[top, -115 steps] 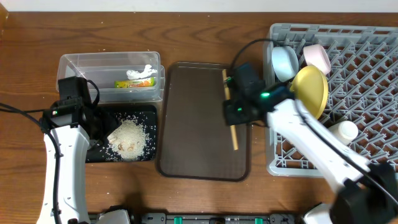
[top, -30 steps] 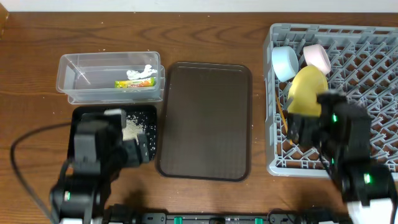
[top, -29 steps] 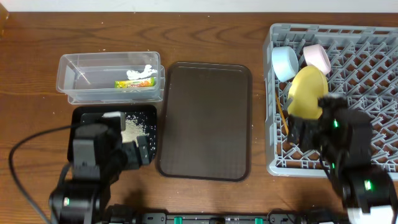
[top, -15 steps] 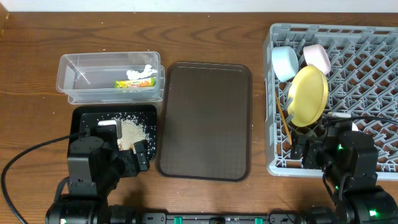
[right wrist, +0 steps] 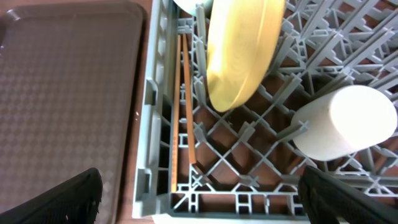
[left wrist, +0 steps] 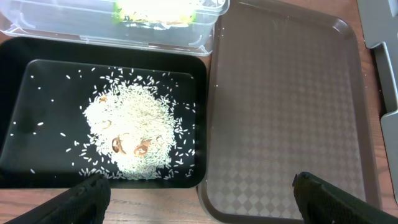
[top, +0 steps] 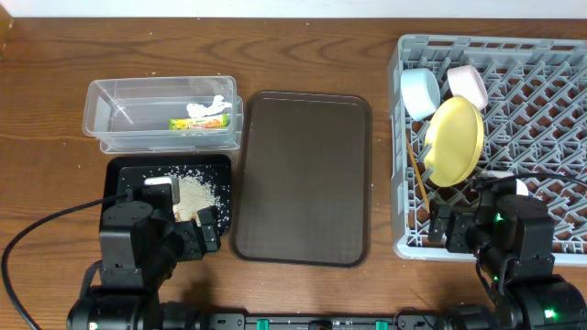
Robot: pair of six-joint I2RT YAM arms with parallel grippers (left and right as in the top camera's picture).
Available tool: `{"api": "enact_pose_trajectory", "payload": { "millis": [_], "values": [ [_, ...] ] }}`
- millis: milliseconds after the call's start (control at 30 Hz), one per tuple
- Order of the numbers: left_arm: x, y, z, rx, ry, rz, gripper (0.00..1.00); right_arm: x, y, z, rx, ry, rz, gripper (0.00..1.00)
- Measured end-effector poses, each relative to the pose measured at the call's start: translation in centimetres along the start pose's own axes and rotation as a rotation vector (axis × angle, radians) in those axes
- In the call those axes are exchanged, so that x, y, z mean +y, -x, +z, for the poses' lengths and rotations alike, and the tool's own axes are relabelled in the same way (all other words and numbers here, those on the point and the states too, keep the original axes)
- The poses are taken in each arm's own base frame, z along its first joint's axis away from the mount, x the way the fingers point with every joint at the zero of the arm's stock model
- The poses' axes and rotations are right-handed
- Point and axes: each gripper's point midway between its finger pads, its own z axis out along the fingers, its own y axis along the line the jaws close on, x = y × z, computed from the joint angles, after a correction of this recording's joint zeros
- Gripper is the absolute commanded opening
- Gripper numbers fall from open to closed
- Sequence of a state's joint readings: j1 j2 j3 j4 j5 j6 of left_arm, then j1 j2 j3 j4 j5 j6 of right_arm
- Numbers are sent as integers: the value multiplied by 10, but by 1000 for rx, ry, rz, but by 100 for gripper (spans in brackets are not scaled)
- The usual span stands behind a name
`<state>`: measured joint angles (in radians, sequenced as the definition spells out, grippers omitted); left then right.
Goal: Sort waste into correct bins and load items into the dishwasher rack
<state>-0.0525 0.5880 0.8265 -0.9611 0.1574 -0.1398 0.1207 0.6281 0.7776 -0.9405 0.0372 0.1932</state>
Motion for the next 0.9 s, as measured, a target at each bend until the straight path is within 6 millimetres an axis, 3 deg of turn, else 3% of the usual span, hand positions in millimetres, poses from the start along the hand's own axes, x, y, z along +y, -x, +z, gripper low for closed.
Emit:
{"api": "enact_pose_trajectory", "payload": {
  "millis": [233, 433, 600, 900],
  "values": [
    [0, 0, 0, 0, 0, 0, 97, 1, 24, -5, -160, 9, 7, 99],
    [0, 0, 0, 1, 1, 0, 97, -1, 43, -14, -475, 45, 29, 99],
    [0, 0, 0, 1, 1, 0, 97, -5, 40, -1, -654, 63, 47, 99],
    [0, 0, 0, 1, 1, 0, 97, -18, 25, 22, -767, 31, 41, 99]
  ]
}}
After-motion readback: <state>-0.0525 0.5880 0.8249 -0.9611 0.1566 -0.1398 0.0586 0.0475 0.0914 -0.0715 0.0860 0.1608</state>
